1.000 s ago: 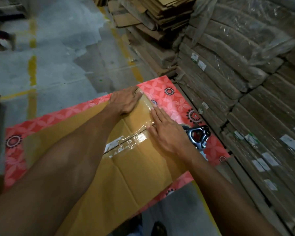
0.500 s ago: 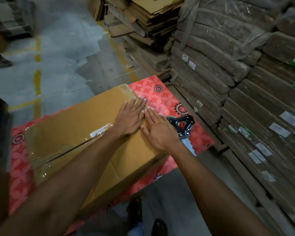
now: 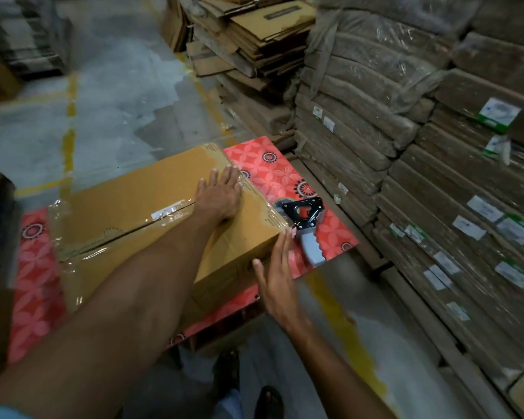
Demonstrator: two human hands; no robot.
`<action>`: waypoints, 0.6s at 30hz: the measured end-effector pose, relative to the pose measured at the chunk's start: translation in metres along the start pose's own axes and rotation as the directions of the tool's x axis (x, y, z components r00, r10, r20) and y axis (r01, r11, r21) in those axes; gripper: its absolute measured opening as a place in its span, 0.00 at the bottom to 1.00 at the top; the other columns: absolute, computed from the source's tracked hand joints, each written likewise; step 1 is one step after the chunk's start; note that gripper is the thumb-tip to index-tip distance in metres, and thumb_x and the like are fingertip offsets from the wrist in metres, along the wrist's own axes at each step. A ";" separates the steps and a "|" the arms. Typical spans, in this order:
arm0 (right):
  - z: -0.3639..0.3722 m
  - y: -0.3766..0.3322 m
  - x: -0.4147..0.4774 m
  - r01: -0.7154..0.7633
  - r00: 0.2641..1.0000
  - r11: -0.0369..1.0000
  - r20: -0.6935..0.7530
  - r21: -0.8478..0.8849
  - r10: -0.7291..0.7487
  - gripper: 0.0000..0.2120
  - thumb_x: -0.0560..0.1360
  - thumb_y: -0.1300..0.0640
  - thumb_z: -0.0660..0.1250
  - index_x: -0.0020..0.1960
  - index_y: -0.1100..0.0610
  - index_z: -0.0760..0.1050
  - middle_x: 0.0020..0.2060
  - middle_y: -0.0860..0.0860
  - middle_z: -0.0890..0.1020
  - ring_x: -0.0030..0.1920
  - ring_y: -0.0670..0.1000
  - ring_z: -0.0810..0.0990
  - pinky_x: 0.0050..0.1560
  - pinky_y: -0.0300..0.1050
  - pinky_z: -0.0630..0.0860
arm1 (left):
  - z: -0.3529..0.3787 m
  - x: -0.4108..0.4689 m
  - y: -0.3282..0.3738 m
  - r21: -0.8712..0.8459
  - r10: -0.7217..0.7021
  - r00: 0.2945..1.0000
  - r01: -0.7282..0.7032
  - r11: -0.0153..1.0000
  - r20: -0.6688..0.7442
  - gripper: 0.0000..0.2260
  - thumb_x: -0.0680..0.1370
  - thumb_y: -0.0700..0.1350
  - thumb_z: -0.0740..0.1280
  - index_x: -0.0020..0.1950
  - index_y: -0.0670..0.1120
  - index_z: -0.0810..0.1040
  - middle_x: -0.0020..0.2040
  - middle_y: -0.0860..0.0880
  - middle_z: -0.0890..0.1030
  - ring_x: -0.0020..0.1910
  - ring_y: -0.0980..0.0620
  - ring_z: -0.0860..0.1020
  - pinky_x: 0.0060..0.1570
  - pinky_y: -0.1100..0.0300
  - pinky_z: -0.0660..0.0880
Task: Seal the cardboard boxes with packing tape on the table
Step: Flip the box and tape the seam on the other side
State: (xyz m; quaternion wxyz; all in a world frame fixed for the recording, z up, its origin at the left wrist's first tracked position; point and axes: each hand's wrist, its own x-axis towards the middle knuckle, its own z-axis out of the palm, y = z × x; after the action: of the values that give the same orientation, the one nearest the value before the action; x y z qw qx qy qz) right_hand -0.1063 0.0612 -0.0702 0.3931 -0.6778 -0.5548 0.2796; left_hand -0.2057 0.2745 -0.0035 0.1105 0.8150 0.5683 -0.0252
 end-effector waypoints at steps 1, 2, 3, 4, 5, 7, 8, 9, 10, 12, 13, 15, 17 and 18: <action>0.006 -0.002 -0.007 -0.049 0.998 0.997 0.043 0.053 0.047 0.39 0.84 0.42 0.56 0.80 0.48 0.30 0.78 0.43 0.30 0.78 0.41 0.33 0.77 0.40 0.43 | 0.000 -0.005 0.000 -0.023 -0.012 1.000 0.011 1.000 -0.009 0.27 0.85 0.57 0.41 0.82 0.49 0.41 0.83 0.49 0.43 0.81 0.44 0.43 0.78 0.40 0.45; 0.011 -0.001 -0.015 -0.097 0.993 0.993 0.069 0.074 0.092 0.38 0.84 0.41 0.56 0.81 0.49 0.34 0.78 0.42 0.33 0.78 0.41 0.36 0.79 0.46 0.47 | 0.000 -0.013 -0.001 -0.047 -0.006 1.000 0.006 0.999 -0.018 0.28 0.85 0.58 0.41 0.82 0.48 0.42 0.83 0.49 0.43 0.81 0.44 0.43 0.78 0.40 0.45; 0.013 -0.001 -0.023 -0.114 0.993 0.990 0.034 0.082 0.111 0.36 0.84 0.42 0.56 0.82 0.51 0.39 0.79 0.42 0.38 0.78 0.41 0.41 0.79 0.50 0.51 | -0.001 -0.024 -0.006 -0.067 0.009 1.000 -0.011 0.998 -0.024 0.29 0.85 0.59 0.41 0.82 0.48 0.42 0.83 0.48 0.43 0.81 0.45 0.43 0.78 0.41 0.44; 0.011 -0.004 -0.028 -0.095 0.993 0.992 -0.067 0.083 0.101 0.32 0.84 0.45 0.56 0.82 0.51 0.47 0.80 0.42 0.47 0.78 0.41 0.48 0.79 0.52 0.54 | 0.001 -0.037 -0.012 -0.078 0.022 0.999 -0.025 0.997 -0.033 0.30 0.84 0.61 0.41 0.82 0.48 0.42 0.82 0.49 0.43 0.81 0.45 0.43 0.78 0.41 0.44; 0.005 -0.010 -0.028 -0.043 0.981 0.996 -0.188 0.074 0.056 0.29 0.82 0.50 0.58 0.81 0.52 0.56 0.80 0.44 0.58 0.77 0.41 0.54 0.78 0.51 0.57 | 0.004 -0.053 -0.022 -0.079 0.026 0.999 -0.030 0.996 -0.047 0.31 0.84 0.62 0.41 0.83 0.48 0.43 0.82 0.49 0.43 0.81 0.46 0.42 0.78 0.42 0.43; -0.003 -0.029 -0.010 0.155 0.947 0.988 -0.282 -0.011 -0.152 0.24 0.77 0.60 0.61 0.73 0.55 0.71 0.71 0.50 0.75 0.71 0.44 0.67 0.73 0.47 0.62 | 0.012 -0.085 -0.047 -0.077 0.007 0.997 -0.013 0.997 -0.080 0.31 0.83 0.63 0.41 0.83 0.49 0.44 0.82 0.50 0.44 0.81 0.47 0.43 0.78 0.43 0.43; -0.004 -0.046 0.006 0.259 0.939 0.964 -0.219 -0.057 -0.265 0.22 0.75 0.63 0.62 0.68 0.56 0.75 0.65 0.52 0.79 0.66 0.48 0.71 0.69 0.46 0.65 | 0.015 -0.099 -0.060 -0.080 -0.019 0.995 0.011 0.997 -0.093 0.31 0.83 0.64 0.40 0.83 0.49 0.44 0.83 0.51 0.44 0.81 0.48 0.43 0.78 0.44 0.43; 0.000 -0.064 0.025 0.339 0.933 0.936 -0.095 -0.094 -0.347 0.21 0.74 0.64 0.63 0.66 0.58 0.76 0.61 0.53 0.81 0.63 0.51 0.74 0.67 0.45 0.67 | 0.017 -0.112 -0.074 -0.082 -0.050 0.994 0.042 0.996 -0.102 0.32 0.83 0.64 0.39 0.83 0.50 0.44 0.83 0.51 0.45 0.81 0.49 0.43 0.78 0.44 0.43; 0.010 -0.081 0.046 0.392 0.920 0.910 0.060 -0.132 -0.387 0.20 0.74 0.65 0.63 0.66 0.59 0.77 0.60 0.54 0.81 0.62 0.53 0.76 0.66 0.45 0.68 | 0.017 -0.123 -0.088 -0.078 -0.078 0.992 0.070 0.994 -0.104 0.32 0.82 0.65 0.38 0.83 0.51 0.43 0.82 0.52 0.44 0.81 0.50 0.43 0.78 0.45 0.42; 0.040 -0.113 0.085 0.473 0.859 0.856 0.327 -0.210 -0.394 0.21 0.78 0.62 0.63 0.71 0.61 0.73 0.66 0.57 0.79 0.67 0.57 0.75 0.71 0.49 0.67 | 0.014 -0.142 -0.111 -0.054 -0.110 0.989 0.105 0.993 -0.099 0.34 0.79 0.66 0.33 0.83 0.51 0.42 0.82 0.53 0.43 0.81 0.51 0.42 0.78 0.45 0.41; 0.060 -0.125 0.098 0.508 0.823 0.823 0.426 -0.254 -0.376 0.22 0.80 0.60 0.61 0.74 0.61 0.69 0.70 0.58 0.76 0.72 0.57 0.72 0.74 0.50 0.64 | 0.012 -0.150 -0.122 -0.046 -0.117 0.988 0.113 0.993 -0.101 0.36 0.78 0.66 0.31 0.83 0.50 0.42 0.82 0.53 0.42 0.81 0.51 0.42 0.78 0.45 0.41; 0.095 -0.139 0.110 0.595 0.754 0.724 0.554 -0.349 -0.353 0.25 0.85 0.54 0.55 0.79 0.61 0.61 0.78 0.57 0.66 0.78 0.55 0.63 0.78 0.51 0.56 | 0.011 -0.161 -0.140 -0.038 -0.124 0.985 0.121 0.992 -0.119 0.37 0.77 0.65 0.30 0.82 0.49 0.41 0.82 0.52 0.41 0.81 0.52 0.41 0.79 0.46 0.41; 0.112 -0.143 0.107 0.656 0.710 0.639 0.615 -0.402 -0.342 0.26 0.86 0.51 0.47 0.81 0.60 0.54 0.81 0.56 0.59 0.81 0.54 0.56 0.80 0.53 0.50 | 0.014 -0.167 -0.153 -0.020 -0.124 0.984 0.123 0.992 -0.124 0.32 0.81 0.61 0.33 0.82 0.48 0.40 0.82 0.52 0.41 0.81 0.53 0.40 0.79 0.47 0.41; 0.116 -0.141 0.104 0.666 0.707 0.614 0.623 -0.425 -0.336 0.26 0.86 0.50 0.45 0.82 0.60 0.51 0.82 0.55 0.56 0.81 0.53 0.53 0.80 0.53 0.48 | 0.015 -0.167 -0.157 -0.015 -0.124 0.985 0.123 0.992 -0.122 0.29 0.83 0.59 0.36 0.82 0.48 0.39 0.82 0.52 0.40 0.80 0.53 0.39 0.79 0.48 0.41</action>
State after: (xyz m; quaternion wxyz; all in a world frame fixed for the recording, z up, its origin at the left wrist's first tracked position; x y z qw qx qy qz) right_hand -0.2523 0.1986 -0.0076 0.0579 -0.4838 -0.8659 0.1134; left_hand -0.4098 0.1696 -0.0144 0.0766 0.7778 0.6235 0.0201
